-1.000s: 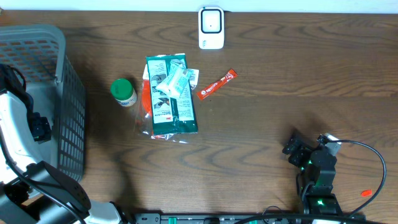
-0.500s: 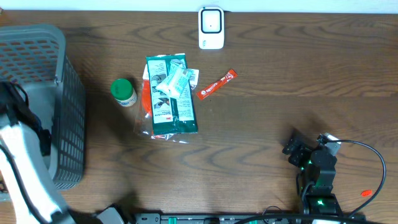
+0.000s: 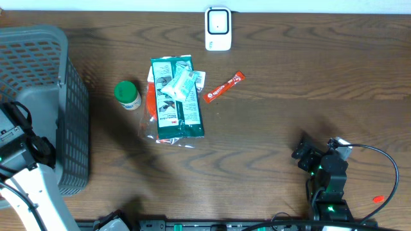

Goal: Scan the item barcode
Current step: 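Lower the open left gripper into the basket toward the orange packet, then close the left gripper on the top of the orange snack packet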

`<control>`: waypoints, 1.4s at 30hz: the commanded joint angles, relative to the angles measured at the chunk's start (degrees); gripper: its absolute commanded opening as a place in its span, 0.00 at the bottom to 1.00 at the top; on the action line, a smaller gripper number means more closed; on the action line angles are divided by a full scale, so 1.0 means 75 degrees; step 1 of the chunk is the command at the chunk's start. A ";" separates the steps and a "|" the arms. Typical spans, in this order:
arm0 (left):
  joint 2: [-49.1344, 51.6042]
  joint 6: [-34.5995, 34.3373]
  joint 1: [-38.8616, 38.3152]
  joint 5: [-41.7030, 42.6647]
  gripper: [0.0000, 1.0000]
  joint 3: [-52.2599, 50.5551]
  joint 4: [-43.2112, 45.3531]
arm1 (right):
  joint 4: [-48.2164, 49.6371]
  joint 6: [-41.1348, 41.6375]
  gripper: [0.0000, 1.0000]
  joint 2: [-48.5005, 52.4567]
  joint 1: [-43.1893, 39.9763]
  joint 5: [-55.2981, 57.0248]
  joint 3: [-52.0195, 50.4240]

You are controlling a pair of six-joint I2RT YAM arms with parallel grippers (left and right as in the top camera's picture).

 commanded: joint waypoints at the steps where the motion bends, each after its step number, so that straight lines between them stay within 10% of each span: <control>1: -0.0020 -0.1061 0.0012 0.0079 0.98 -0.0026 -0.0131 | 0.0047 -0.0052 0.99 0.0003 0.0017 0.0076 -0.0009; 5: -0.0009 -0.1513 0.0012 0.0656 0.98 -0.0026 -0.0507 | 0.0050 -0.0052 0.99 0.0003 0.0017 0.0076 -0.0009; 13: 0.0181 0.1763 0.0012 0.2850 0.98 -0.0023 -0.0338 | 0.0055 0.0009 0.99 0.0003 0.0017 0.0067 -0.0009; 30: 0.1649 0.1865 0.0443 0.2119 0.98 -0.0023 0.1431 | -0.0044 0.0003 0.99 0.0003 0.0017 0.0050 -0.0009; 42: 0.2480 0.1836 0.1725 0.1784 0.98 -0.0026 0.0318 | -0.0076 0.0000 0.99 0.0003 0.0017 0.0052 -0.0009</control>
